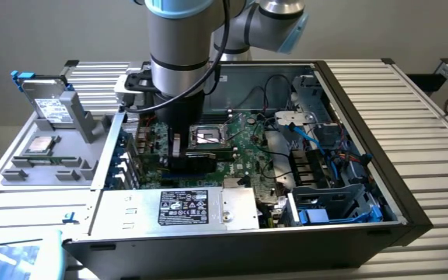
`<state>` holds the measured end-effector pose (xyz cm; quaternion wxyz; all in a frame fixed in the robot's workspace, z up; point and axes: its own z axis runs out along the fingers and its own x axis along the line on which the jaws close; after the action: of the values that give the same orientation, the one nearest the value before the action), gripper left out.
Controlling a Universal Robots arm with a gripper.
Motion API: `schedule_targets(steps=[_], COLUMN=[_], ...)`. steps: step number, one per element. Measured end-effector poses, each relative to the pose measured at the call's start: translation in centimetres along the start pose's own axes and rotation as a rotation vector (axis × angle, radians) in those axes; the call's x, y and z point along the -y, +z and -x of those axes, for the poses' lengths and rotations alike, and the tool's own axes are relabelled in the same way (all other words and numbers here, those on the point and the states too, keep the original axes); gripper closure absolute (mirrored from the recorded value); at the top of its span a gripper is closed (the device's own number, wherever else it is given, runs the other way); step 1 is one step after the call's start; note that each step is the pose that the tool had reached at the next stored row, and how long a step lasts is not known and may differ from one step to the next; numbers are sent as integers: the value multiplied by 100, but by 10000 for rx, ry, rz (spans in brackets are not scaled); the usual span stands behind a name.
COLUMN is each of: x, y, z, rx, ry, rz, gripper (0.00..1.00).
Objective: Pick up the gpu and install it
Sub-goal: 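Insert the gpu into the slot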
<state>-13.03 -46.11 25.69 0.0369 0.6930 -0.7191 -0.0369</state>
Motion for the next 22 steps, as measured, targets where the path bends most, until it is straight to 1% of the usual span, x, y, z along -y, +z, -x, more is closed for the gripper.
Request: schedule_targets(steps=[2,10,22], x=[-2,-3,-3], y=[-13,-15,-15], z=[0,14,14], rx=[-3,-15,-15], ry=[1,-6,-8], rz=[1,2,1], gripper=[73,73,73])
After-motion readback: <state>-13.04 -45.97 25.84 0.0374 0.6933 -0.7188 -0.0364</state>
